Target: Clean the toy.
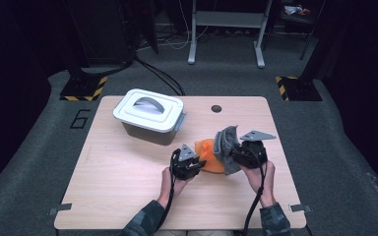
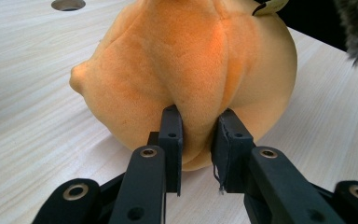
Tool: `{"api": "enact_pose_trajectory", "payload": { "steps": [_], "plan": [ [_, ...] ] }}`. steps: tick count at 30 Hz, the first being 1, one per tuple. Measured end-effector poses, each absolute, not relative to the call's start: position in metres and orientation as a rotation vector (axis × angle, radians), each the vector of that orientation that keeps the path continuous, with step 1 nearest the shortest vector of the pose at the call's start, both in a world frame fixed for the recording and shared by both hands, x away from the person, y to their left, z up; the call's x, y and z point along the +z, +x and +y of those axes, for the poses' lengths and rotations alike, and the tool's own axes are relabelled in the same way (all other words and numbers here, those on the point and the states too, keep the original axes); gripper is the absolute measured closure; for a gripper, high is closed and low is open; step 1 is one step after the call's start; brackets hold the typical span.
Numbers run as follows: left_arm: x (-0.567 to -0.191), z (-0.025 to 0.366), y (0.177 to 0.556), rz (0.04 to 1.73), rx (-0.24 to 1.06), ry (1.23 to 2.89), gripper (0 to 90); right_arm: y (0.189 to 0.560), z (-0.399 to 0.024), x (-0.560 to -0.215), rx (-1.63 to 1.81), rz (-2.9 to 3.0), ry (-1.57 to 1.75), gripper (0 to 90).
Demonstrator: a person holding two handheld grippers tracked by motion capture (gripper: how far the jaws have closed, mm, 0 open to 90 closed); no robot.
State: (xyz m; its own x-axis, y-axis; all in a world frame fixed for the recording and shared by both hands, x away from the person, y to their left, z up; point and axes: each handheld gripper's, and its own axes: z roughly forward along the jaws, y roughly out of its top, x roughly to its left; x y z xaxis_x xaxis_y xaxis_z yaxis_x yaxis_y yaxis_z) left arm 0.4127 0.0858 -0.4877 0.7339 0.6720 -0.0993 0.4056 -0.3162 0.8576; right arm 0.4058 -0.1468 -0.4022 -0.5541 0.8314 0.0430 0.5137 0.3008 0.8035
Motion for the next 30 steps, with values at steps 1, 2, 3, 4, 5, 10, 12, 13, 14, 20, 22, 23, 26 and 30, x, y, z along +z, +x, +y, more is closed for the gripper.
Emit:
{"api": "enact_pose_trajectory", "payload": {
  "steps": [1,2,3,4,5,10,12,13,14,20,22,23,26,30],
  "plan": [
    [-0.487,0.086,0.413,0.819,0.343,1.954,74.5,0.407,-0.142,-0.403,1.127,2.201,1.19,72.3],
    [-0.487,0.085,0.412,0.82,0.339,1.953,74.5,0.409,-0.136,-0.404,1.115,2.216,1.175,72.2],
    [-0.487,0.085,0.412,0.814,0.344,1.956,74.5,0.41,-0.129,-0.406,1.105,2.228,1.17,72.2],
    [-0.487,0.085,0.412,0.814,0.341,1.955,74.5,0.412,-0.124,-0.408,1.093,2.239,1.153,72.1],
    [-0.487,0.085,0.412,0.814,0.347,1.958,74.5,0.413,-0.118,-0.41,1.072,2.246,1.133,72.0],
    [-0.488,0.087,0.414,0.826,0.34,1.959,74.6,0.413,-0.104,-0.415,0.979,2.228,1.108,72.0],
    [-0.488,0.086,0.414,0.828,0.339,1.96,74.6,0.413,-0.107,-0.416,0.969,2.224,1.11,72.0],
    [-0.489,0.085,0.414,0.833,0.344,1.952,74.6,0.413,-0.109,-0.416,0.966,2.234,1.092,72.0],
    [-0.488,0.086,0.414,0.826,0.344,1.959,74.7,0.413,-0.112,-0.417,0.965,2.224,1.102,72.0],
    [-0.489,0.086,0.415,0.83,0.336,1.952,74.6,0.411,-0.135,-0.427,0.965,2.19,1.186,71.9],
    [-0.489,0.086,0.415,0.83,0.335,1.951,74.6,0.411,-0.142,-0.43,0.965,2.19,1.21,71.9],
    [-0.489,0.087,0.415,0.831,0.334,1.951,74.6,0.411,-0.145,-0.432,0.958,2.182,1.224,71.9],
    [-0.49,0.087,0.415,0.832,0.326,1.949,74.6,0.412,-0.156,-0.44,0.94,2.171,1.264,71.8],
    [-0.49,0.086,0.415,0.826,0.329,1.954,74.5,0.415,-0.167,-0.452,0.942,2.172,1.319,71.8]
  ]
}}
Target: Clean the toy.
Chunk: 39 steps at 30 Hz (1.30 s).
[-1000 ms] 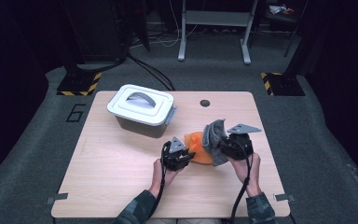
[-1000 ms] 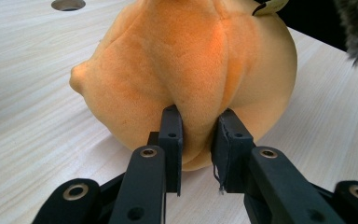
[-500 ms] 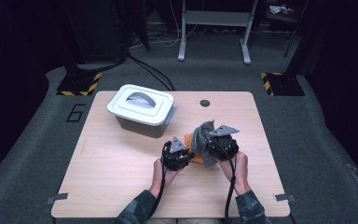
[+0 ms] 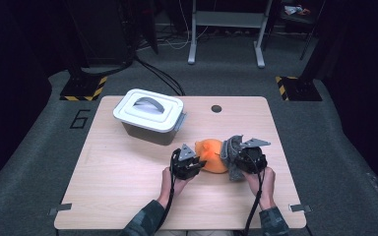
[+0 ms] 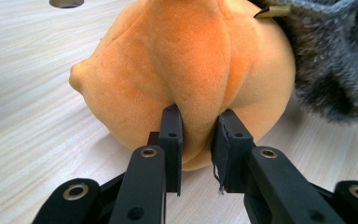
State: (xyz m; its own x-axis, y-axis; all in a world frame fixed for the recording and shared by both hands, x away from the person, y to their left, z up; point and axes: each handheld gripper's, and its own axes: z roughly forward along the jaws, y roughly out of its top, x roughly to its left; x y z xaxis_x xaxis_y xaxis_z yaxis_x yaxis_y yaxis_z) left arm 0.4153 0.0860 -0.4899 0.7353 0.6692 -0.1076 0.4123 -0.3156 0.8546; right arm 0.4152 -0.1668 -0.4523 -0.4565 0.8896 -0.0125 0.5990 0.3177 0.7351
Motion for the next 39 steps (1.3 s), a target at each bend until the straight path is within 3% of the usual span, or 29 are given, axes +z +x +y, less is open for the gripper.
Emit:
{"api": "enact_pose_trajectory", "payload": {
  "steps": [14,26,31,35,39],
  "plan": [
    [-0.49,0.087,0.415,0.834,0.326,1.947,74.4,0.43,-0.188,-0.487,0.894,2.203,1.496,71.7],
    [-0.49,0.087,0.416,0.83,0.331,1.948,74.3,0.41,-0.18,-0.422,1.046,2.134,1.317,71.8],
    [-0.49,0.088,0.416,0.829,0.331,1.949,73.4,0.415,-0.153,-0.423,1.016,2.231,1.255,71.8],
    [-0.491,0.09,0.417,0.828,0.324,1.945,69.9,0.425,-0.149,-0.434,1.008,2.246,1.276,71.8],
    [-0.489,0.091,0.418,0.803,0.326,1.965,59.4,0.429,-0.148,-0.433,0.99,2.233,1.308,71.9]
  ]
}}
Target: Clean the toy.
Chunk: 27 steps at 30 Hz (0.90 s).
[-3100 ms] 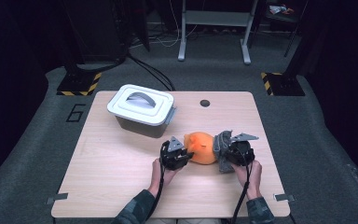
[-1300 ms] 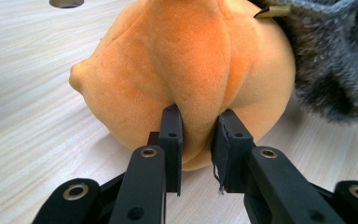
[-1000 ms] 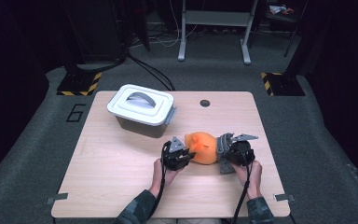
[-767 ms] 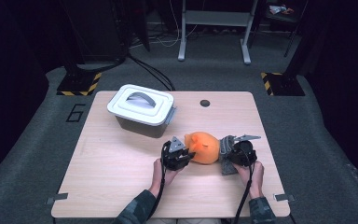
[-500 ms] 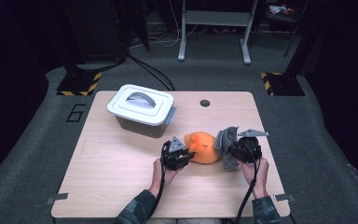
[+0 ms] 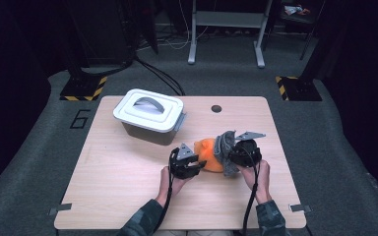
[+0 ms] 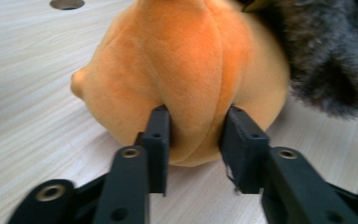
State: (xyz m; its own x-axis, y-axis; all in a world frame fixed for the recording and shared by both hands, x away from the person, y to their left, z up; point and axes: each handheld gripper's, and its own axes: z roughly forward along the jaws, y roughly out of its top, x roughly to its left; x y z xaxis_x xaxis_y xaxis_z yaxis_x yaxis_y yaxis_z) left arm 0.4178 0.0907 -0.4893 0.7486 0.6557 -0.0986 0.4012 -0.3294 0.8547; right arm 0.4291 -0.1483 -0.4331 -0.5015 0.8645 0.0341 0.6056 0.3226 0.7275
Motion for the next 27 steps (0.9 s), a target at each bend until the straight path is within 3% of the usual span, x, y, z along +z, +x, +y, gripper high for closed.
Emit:
{"api": "enact_pose_trajectory", "payload": {
  "steps": [6,10,20,27],
  "plan": [
    [-0.494,0.09,0.422,0.801,0.352,2.004,45.7,0.436,-0.151,-0.433,0.974,2.219,1.313,71.9],
    [-0.495,0.087,0.424,0.759,0.398,2.014,42.6,0.44,-0.15,-0.433,0.961,2.218,1.314,71.9],
    [-0.498,0.081,0.423,0.722,0.463,2.029,77.3,0.438,-0.158,-0.436,1.027,2.191,1.307,71.8],
    [-0.49,0.084,0.418,0.772,0.392,1.969,81.8,0.424,-0.161,-0.423,1.073,2.141,1.3,71.8]
  ]
}}
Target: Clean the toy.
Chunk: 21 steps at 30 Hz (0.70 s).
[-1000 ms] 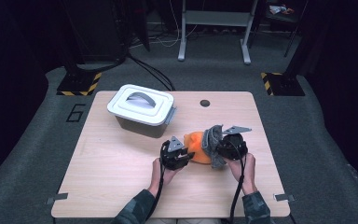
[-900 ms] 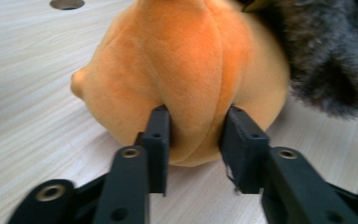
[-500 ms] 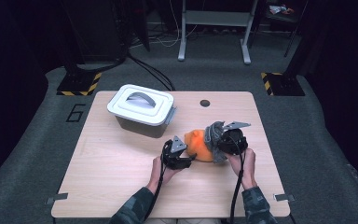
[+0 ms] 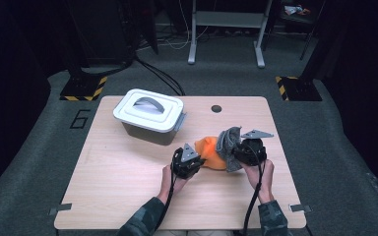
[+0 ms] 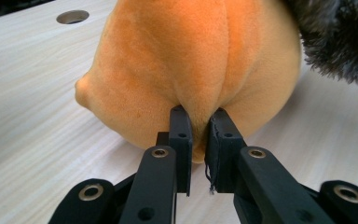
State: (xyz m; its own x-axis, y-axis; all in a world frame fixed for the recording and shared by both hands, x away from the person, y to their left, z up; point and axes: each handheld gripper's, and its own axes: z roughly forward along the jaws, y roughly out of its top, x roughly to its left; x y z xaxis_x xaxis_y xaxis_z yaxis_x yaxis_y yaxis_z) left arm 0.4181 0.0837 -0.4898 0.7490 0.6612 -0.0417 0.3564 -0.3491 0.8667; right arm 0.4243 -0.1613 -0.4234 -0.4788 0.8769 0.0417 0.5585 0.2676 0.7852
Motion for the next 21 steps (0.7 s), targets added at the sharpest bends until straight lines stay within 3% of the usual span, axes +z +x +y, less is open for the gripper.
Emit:
{"api": "enact_pose_trajectory", "payload": {
  "steps": [9,14,21],
  "plan": [
    [-0.477,0.083,0.41,0.818,0.315,1.92,81.8,0.408,-0.13,-0.396,1.112,2.151,1.143,71.6],
    [-0.48,0.078,0.409,0.82,0.358,1.961,81.3,0.417,-0.106,-0.412,1.0,2.178,1.106,71.4],
    [-0.484,0.08,0.412,0.841,0.368,1.963,81.1,0.42,-0.104,-0.416,0.988,2.185,1.092,71.5]
  ]
}}
